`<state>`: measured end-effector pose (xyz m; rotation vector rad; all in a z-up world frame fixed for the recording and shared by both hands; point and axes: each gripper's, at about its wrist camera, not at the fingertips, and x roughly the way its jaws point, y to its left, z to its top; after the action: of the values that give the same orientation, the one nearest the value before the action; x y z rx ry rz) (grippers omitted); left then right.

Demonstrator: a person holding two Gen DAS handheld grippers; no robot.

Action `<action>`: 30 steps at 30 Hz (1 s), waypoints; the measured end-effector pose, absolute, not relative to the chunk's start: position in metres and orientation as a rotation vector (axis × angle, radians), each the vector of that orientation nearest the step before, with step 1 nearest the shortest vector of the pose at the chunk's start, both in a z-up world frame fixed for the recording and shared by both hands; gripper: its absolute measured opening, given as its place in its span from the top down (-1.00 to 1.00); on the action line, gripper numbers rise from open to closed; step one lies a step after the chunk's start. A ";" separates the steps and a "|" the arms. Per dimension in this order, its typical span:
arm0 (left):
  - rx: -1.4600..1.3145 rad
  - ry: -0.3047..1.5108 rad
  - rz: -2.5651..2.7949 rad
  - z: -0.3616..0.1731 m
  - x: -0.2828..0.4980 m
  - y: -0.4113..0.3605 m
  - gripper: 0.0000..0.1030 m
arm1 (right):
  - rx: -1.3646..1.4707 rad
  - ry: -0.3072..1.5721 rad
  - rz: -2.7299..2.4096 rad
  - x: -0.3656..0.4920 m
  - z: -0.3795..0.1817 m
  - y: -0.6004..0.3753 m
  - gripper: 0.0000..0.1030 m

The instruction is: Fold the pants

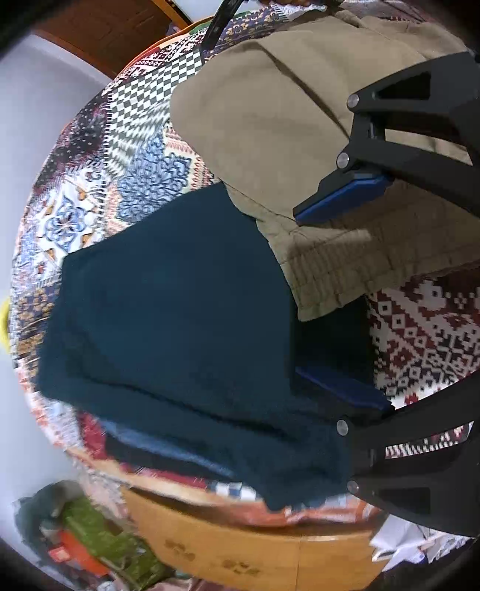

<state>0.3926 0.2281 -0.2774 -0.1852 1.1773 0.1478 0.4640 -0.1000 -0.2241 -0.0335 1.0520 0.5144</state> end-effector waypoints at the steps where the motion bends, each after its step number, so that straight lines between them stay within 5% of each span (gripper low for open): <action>1: -0.205 1.182 0.131 -0.281 0.394 0.229 -0.53 | -0.023 1.069 0.517 0.471 -0.230 -0.097 0.08; 7: -0.272 1.181 0.082 -0.290 0.399 0.232 -0.46 | 0.022 1.153 0.542 0.497 -0.258 -0.079 0.08; 11: -0.327 1.168 0.039 -0.289 0.395 0.233 -0.16 | 0.042 1.132 0.556 0.498 -0.265 -0.076 0.10; 15: -0.317 1.156 0.047 -0.286 0.394 0.230 0.02 | 0.043 1.138 0.574 0.496 -0.265 -0.073 0.76; 22: -0.231 1.106 0.106 -0.260 0.389 0.228 0.19 | -0.031 1.021 0.549 0.480 -0.232 -0.072 0.80; 30: -0.119 0.916 0.166 -0.175 0.371 0.212 0.20 | -0.026 0.785 0.528 0.462 -0.129 -0.089 0.80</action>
<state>0.3707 0.2119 -0.1751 -0.1193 0.9157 0.1657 0.4616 -0.0893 -0.1289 -0.0260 0.7849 0.5279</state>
